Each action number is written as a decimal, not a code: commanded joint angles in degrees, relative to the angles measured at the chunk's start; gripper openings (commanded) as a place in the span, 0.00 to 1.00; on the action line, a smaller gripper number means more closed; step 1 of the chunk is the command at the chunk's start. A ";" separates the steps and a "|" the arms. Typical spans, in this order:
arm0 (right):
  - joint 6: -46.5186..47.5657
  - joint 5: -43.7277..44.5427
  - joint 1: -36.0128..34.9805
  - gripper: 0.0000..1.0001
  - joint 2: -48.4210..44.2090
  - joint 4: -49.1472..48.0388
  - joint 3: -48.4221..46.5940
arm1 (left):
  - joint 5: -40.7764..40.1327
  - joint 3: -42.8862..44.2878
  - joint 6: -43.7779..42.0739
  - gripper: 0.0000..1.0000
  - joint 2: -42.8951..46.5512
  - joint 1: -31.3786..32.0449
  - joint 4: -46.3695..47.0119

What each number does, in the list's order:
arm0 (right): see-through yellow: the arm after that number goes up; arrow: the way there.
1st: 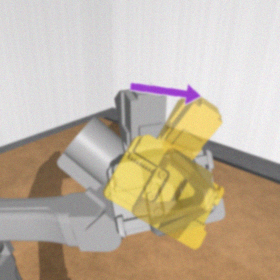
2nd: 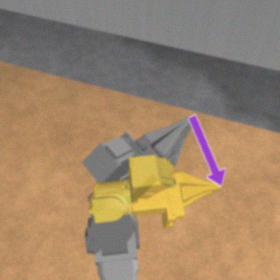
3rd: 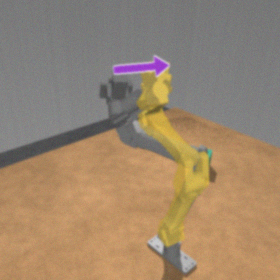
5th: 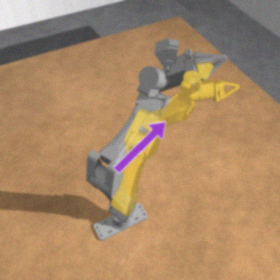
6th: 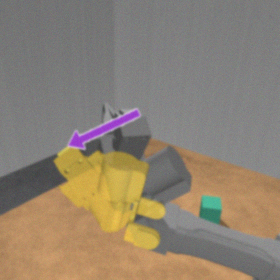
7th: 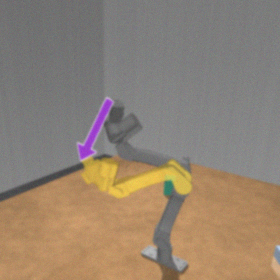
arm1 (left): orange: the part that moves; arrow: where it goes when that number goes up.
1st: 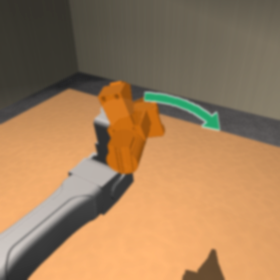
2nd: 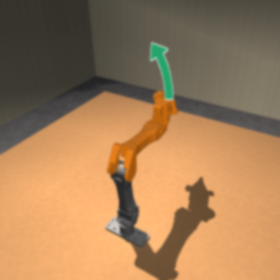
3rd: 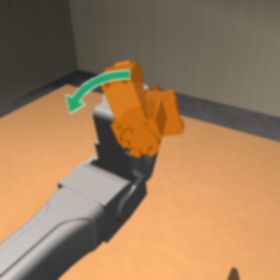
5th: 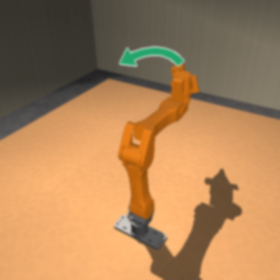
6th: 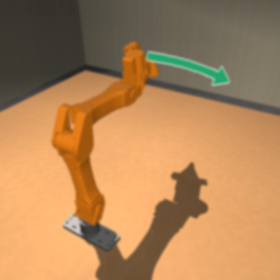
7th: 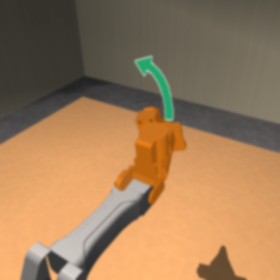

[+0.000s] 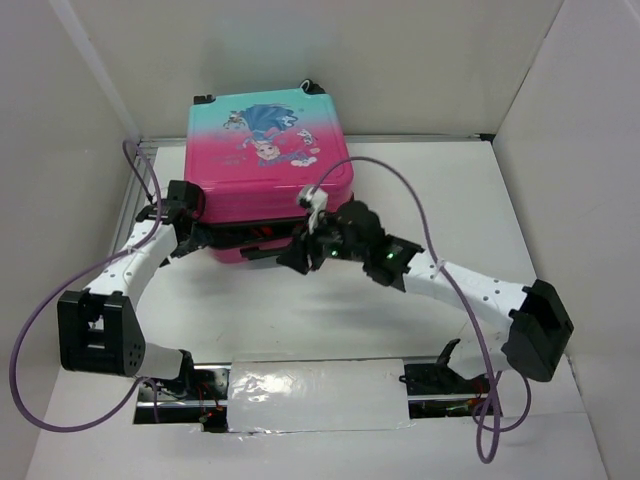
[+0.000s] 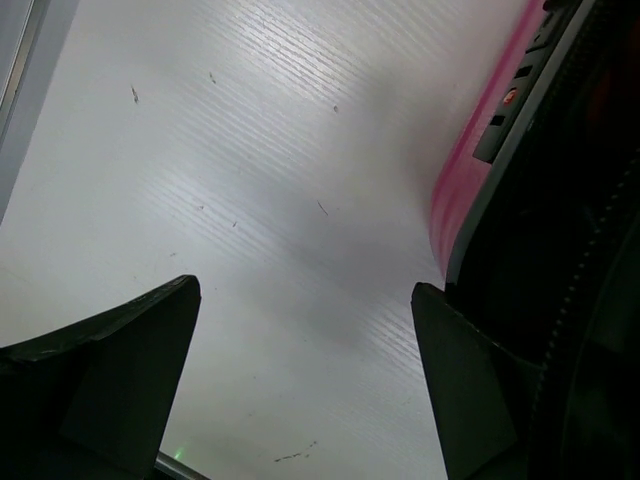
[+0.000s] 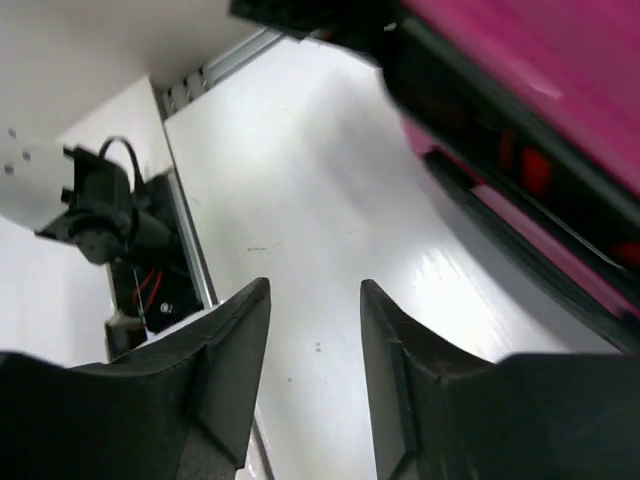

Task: Pack the luggage

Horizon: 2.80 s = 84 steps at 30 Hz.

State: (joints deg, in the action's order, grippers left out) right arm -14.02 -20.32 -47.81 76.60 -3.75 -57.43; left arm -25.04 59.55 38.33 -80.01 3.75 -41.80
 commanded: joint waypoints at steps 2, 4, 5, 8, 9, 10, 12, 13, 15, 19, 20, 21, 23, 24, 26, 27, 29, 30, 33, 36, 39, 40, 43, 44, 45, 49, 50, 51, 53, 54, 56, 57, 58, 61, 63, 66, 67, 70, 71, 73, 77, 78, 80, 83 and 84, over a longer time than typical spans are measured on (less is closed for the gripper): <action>9.53 12.29 -8.60 0.39 4.06 -9.16 0.13 | -0.28 1.44 9.84 1.00 -0.51 3.72 -13.83; 9.54 16.08 -11.06 0.32 7.15 -12.75 -0.75 | -0.28 1.45 9.05 1.00 -0.50 3.72 -13.83; 9.54 17.58 -11.60 0.29 8.73 -13.82 -1.36 | -0.28 1.45 8.52 1.00 -0.50 4.24 -13.22; 8.93 21.45 -12.13 0.25 14.88 -16.45 -5.23 | 0.33 0.05 7.74 1.00 -0.50 4.25 -12.44; 8.92 23.29 -12.83 0.24 17.85 -17.08 -7.33 | 0.86 0.04 7.73 1.00 -0.50 4.25 -11.73; 8.31 24.00 -12.83 0.24 19.45 -17.60 -8.48 | 0.87 0.04 6.95 1.00 -0.50 4.25 -11.72; 8.31 26.97 -13.36 0.22 22.79 -17.61 -12.77 | 0.87 0.04 6.94 1.00 -0.50 4.25 -11.72; 7.79 28.30 -13.36 0.21 26.11 -17.61 -14.27 | 0.87 0.04 6.24 1.00 -0.50 4.25 -11.20; 7.26 31.55 -13.36 0.15 29.99 -18.57 -17.70 | 1.65 -0.48 5.62 1.00 -0.50 4.25 -10.59; 5.85 35.33 -13.36 0.10 31.94 -22.96 -18.86 | 4.38 -3.03 5.62 1.00 0.73 4.25 -8.39; 5.85 36.22 -13.36 0.10 32.56 -24.28 -18.86 | 4.99 -3.56 5.62 1.00 0.73 4.25 -7.86; 5.85 36.92 -12.84 0.10 33.08 -26.99 -18.86 | 5.69 -4.17 5.62 1.00 0.73 4.25 -7.07; 6.37 38.85 -12.83 0.06 35.18 -28.85 -19.99 | 5.70 -4.18 5.62 1.00 0.73 4.25 -7.07; 6.37 39.99 -12.83 0.04 35.81 -29.73 -20.61 | 6.31 -4.18 5.62 1.00 0.12 4.25 -7.07; 6.37 42.97 -12.83 0.00 36.34 -30.78 -21.15 | 6.84 -4.70 5.62 1.00 0.11 4.25 -7.07; 6.98 43.86 -12.83 0.00 35.82 -32.62 -21.15 | 6.84 -4.71 6.84 1.00 0.11 4.25 -7.07; 8.03 44.57 -13.35 0.00 34.50 -35.26 -21.15 | 6.84 -6.19 7.55 1.00 0.11 4.25 -6.45; 9.70 45.18 -13.36 0.00 33.97 -36.41 -20.62 | 7.37 -6.20 7.55 1.00 -0.41 4.25 -6.45; 12.78 46.60 -13.36 0.00 33.45 -39.22 -21.85 | 8.77 -6.20 7.55 1.00 -1.03 4.25 -6.45; 13.41 45.64 -13.36 0.00 31.61 -41.07 -22.46 | 9.30 -6.90 8.60 1.00 -1.03 4.25 -6.45; 13.93 43.96 -13.36 0.00 29.67 -42.48 -22.46 | 8.78 -7.61 9.13 1.00 -1.03 4.25 -6.45; 14.63 43.96 -13.36 0.00 28.88 -42.48 -22.46 | 8.78 -7.61 9.83 1.00 -1.03 4.25 -7.15; 15.86 42.03 -13.36 0.00 28.35 -39.42 -24.39 | 11.13 -7.61 9.84 1.00 0.28 4.25 -7.15; 15.87 41.50 -13.97 0.01 27.82 -36.71 -24.40 | 12.11 -7.61 9.14 1.00 1.33 4.25 -7.85; 15.87 40.28 -13.97 0.01 27.29 -35.46 -23.79 | 12.99 -7.61 9.13 1.00 2.82 4.25 -8.38; 16.39 39.12 -13.98 0.09 21.24 -28.88 -21.85 | 18.51 -5.68 7.21 1.00 15.63 5.30 -9.70; 15.26 39.12 -12.76 0.14 19.92 -25.20 -21.85 | 19.23 -4.54 8.33 1.00 17.50 5.30 -10.40; 14.38 38.60 -11.87 0.14 18.69 -22.91 -23.07 | 20.28 -2.01 8.34 1.00 19.17 5.30 -10.41; 10.69 35.71 -7.15 0.18 15.34 -15.20 -25.35 | 22.92 1.52 7.73 1.00 22.26 5.30 -9.70; 9.29 34.30 -5.29 0.18 14.73 -12.10 -27.10 | 22.93 5.97 6.95 1.00 22.26 5.30 -10.49; 7.25 30.87 2.32 0.23 14.11 -1.69 -34.73 | 19.52 13.52 5.71 1.00 23.66 5.83 -11.63; 7.25 30.86 2.37 0.23 14.11 -1.61 -35.81 | 19.50 13.58 5.71 1.00 23.67 5.83 -11.64; 7.25 31.56 3.85 0.26 13.41 -0.57 -35.82 | 17.06 14.53 5.71 1.00 24.63 5.83 -10.68; 7.87 32.62 9.91 0.44 12.18 -0.03 -35.83 | 10.66 17.52 4.31 1.00 24.64 5.83 -6.73; 7.87 32.62 14.75 0.51 12.17 -0.03 -35.30 | 7.13 20.95 2.02 1.00 22.01 5.22 -5.32; 7.17 31.39 21.51 0.61 14.10 2.42 -36.34 | 1.49 24.90 0.52 1.00 14.81 2.94 -3.12; 6.56 30.26 23.27 0.61 16.11 3.56 -38.18 | 1.48 25.70 -0.26 1.00 12.88 0.41 -2.59; 3.91 24.55 30.41 0.64 19.38 6.38 -40.39 | 2.01 26.76 -0.80 1.00 6.97 -3.05 0.93; 3.13 23.06 32.06 0.65 21.64 6.39 -41.44 | 2.01 26.06 -0.80 1.00 6.01 -5.39 2.41; 0.84 20.68 36.02 0.67 23.94 7.26 -42.06 | 2.54 25.35 -1.32 1.00 3.55 -8.04 5.22; -0.30 17.59 38.32 0.69 32.01 7.26 -42.67 | 5.95 23.42 -1.32 1.00 -1.54 -14.37 8.39; 0.30 17.59 38.32 0.71 33.69 7.26 -43.46 | 6.49 22.81 -1.32 1.00 -2.60 -14.38 9.27; 1.53 18.20 37.79 0.75 38.59 7.79 -45.39 | 7.10 20.62 -1.85 1.00 -6.03 -15.96 12.25; 3.47 19.34 34.90 0.75 42.83 8.85 -47.07 | 7.81 18.85 -3.25 1.00 -11.65 -16.67 14.46; 4.00 19.35 34.28 0.75 44.93 8.85 -47.68 | 7.81 18.85 -3.26 1.00 -13.14 -16.67 15.08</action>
State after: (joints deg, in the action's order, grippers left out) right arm -12.08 0.14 -10.20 119.17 3.60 -101.06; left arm -18.74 79.77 37.21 -89.01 -12.60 -31.57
